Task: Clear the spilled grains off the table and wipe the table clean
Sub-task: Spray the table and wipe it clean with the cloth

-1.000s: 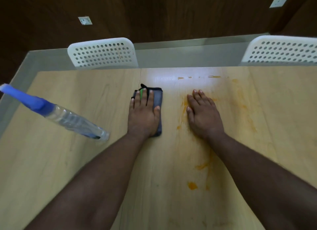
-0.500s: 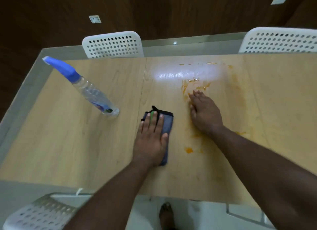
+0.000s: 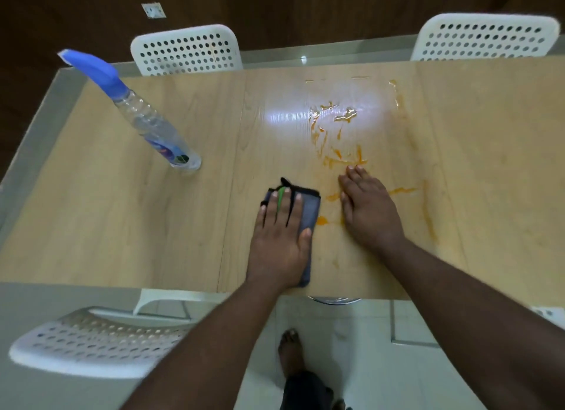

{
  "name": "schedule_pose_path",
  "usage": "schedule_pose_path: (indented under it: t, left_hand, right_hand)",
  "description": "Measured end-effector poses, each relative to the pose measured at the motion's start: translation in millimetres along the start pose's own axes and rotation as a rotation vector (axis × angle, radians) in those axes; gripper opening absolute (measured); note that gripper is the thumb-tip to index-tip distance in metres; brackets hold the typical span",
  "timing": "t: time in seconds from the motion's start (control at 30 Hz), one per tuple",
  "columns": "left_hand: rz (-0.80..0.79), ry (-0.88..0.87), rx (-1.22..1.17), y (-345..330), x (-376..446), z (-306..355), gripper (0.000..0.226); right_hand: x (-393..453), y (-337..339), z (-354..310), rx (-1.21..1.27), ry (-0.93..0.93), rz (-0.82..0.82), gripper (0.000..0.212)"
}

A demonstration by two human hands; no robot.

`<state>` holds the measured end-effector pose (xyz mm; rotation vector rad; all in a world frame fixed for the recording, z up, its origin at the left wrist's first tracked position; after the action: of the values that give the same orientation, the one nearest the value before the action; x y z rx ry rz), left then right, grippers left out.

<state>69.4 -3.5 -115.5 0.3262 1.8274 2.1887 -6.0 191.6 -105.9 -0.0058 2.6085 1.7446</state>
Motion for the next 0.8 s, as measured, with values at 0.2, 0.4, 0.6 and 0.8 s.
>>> schedule_pose_path:
  t: [0.2,0.4,0.6,0.8]
  left_hand:
    - [-0.015,0.029,0.021,7,-45,-48,0.068]
    - [0.003,0.153,0.056,4,17,-52,0.073]
    - [0.035,0.033,0.036,-7,-17,11,0.070]
    - [-0.083,-0.176,0.046,-6,-70,27,0.068]
  right_hand:
    - [-3,2,-4,-0.018,-0.028,0.000,0.058]
    - [-2,-4,-2,-0.060,-0.009,0.022,0.055]
    - [-4,0,-5,-0.044,-0.003,0.019,0.053]
    - [-6,2,-4,0.007,-0.006,0.018,0.054]
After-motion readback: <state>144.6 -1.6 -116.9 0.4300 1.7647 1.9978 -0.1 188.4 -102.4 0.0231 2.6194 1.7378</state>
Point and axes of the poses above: each hand's wrist, its own x-axis towards the middle knuckle, its own y-axis out of the back of the hand, z = x × y, the point moved 5 cm from there along x, towards the middle knuckle, and after that the axes turned 13 degrees about -y, right-handed, at the moved point
